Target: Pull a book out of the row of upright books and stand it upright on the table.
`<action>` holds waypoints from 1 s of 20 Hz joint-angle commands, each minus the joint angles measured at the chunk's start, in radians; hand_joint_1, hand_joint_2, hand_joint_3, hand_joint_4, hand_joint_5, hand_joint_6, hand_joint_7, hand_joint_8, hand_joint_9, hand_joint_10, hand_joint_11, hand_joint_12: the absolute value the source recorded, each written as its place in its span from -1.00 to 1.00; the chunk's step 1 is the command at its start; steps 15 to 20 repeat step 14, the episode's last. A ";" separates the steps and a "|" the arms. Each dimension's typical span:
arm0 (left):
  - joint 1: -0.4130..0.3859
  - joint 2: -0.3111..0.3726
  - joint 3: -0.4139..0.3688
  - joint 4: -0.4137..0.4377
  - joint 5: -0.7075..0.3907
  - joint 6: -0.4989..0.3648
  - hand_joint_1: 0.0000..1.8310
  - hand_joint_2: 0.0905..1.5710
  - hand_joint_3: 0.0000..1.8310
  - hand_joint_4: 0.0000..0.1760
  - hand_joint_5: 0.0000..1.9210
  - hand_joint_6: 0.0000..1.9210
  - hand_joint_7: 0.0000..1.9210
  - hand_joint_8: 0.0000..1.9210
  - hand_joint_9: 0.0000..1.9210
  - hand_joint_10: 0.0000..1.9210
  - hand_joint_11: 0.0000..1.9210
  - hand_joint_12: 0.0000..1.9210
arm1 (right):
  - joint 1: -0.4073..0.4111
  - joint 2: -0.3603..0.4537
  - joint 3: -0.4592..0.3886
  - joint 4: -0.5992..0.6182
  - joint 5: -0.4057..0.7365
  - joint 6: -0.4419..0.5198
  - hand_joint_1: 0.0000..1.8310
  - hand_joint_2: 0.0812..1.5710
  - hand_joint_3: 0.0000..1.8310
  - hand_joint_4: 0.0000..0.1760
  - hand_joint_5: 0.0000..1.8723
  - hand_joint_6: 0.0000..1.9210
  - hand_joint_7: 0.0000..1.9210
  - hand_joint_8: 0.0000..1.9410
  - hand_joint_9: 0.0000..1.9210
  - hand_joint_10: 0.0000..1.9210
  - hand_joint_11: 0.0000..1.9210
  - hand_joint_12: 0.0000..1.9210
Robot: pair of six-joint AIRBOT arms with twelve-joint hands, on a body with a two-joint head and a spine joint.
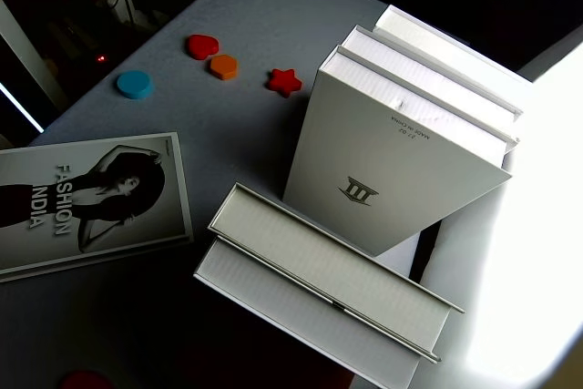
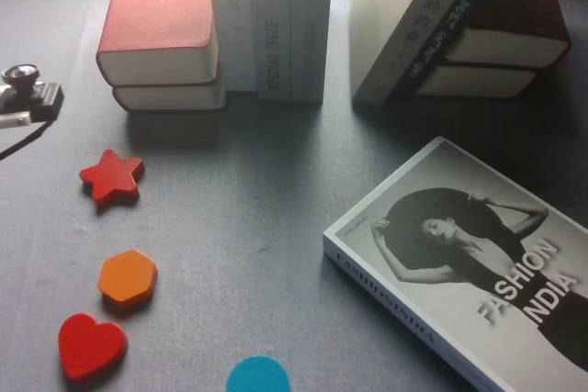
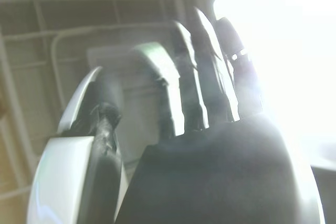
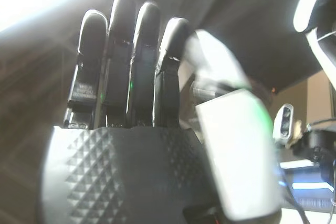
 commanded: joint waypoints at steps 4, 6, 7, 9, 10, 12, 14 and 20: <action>-0.026 -0.014 -0.003 -0.044 -0.088 -0.009 0.34 0.68 -0.97 -1.00 -0.40 0.84 -0.37 0.72 -0.46 0.56 -0.66 0.65 | 0.035 -0.036 0.012 0.026 0.120 0.041 0.32 0.77 -0.99 -1.00 -0.62 0.80 -0.45 0.91 -0.44 0.88 -0.46 0.98; -0.032 -0.027 -0.004 -0.044 -0.088 -0.009 0.14 0.72 -0.99 -0.66 -0.44 0.78 -0.39 0.70 -0.48 0.49 -0.64 0.71 | 0.051 -0.051 0.013 0.016 0.120 0.055 0.55 0.68 -1.00 -0.10 -0.73 0.09 -0.50 0.75 -0.42 0.85 -0.50 1.00; -0.032 -0.030 -0.005 -0.044 -0.088 -0.009 0.13 0.73 -0.99 -0.58 -0.44 0.77 -0.40 0.70 -0.51 0.47 -0.70 0.74 | 0.053 -0.054 0.013 0.017 0.120 0.059 0.41 0.74 -1.00 -1.00 -0.66 0.61 -0.46 0.80 -0.40 0.90 -0.44 1.00; -0.034 -0.035 -0.010 -0.044 -0.088 -0.009 0.14 0.71 -1.00 -0.58 -0.42 0.73 -0.38 0.67 -0.48 0.44 -0.69 0.72 | 0.053 -0.064 0.014 0.031 0.121 0.066 0.37 0.75 -1.00 -1.00 -0.62 0.78 -0.46 0.79 -0.40 0.90 -0.39 1.00; -0.034 -0.040 -0.012 -0.045 -0.088 -0.009 0.14 0.71 -1.00 -0.58 -0.42 0.73 -0.38 0.67 -0.48 0.44 -0.69 0.72 | 0.054 -0.072 0.020 0.031 0.121 0.083 0.37 0.75 -1.00 -1.00 -0.62 0.78 -0.46 0.79 -0.40 0.90 -0.39 1.00; -0.034 -0.045 -0.018 -0.050 -0.088 -0.009 0.12 0.75 -1.00 -0.81 -0.51 0.82 -0.39 0.70 -0.52 0.44 -0.73 0.75 | 0.056 -0.078 0.023 0.031 0.121 0.104 0.21 0.73 -1.00 -1.00 -0.47 0.76 -0.38 0.75 -0.33 0.98 -0.34 1.00; -0.032 -0.048 -0.025 -0.053 -0.088 -0.009 0.05 0.83 -1.00 -0.79 -0.60 0.95 -0.48 0.80 -0.66 0.44 -0.91 0.79 | 0.060 -0.088 0.027 0.034 0.121 0.118 0.44 0.60 -1.00 -1.00 -0.31 0.49 -0.25 0.60 -0.30 0.67 -0.41 1.00; -0.032 -0.048 -0.025 -0.053 -0.088 -0.009 0.05 0.83 -1.00 -0.79 -0.60 0.95 -0.48 0.80 -0.66 0.44 -0.91 0.79 | 0.060 -0.088 0.027 0.034 0.121 0.118 0.44 0.60 -1.00 -1.00 -0.31 0.49 -0.25 0.60 -0.30 0.67 -0.41 1.00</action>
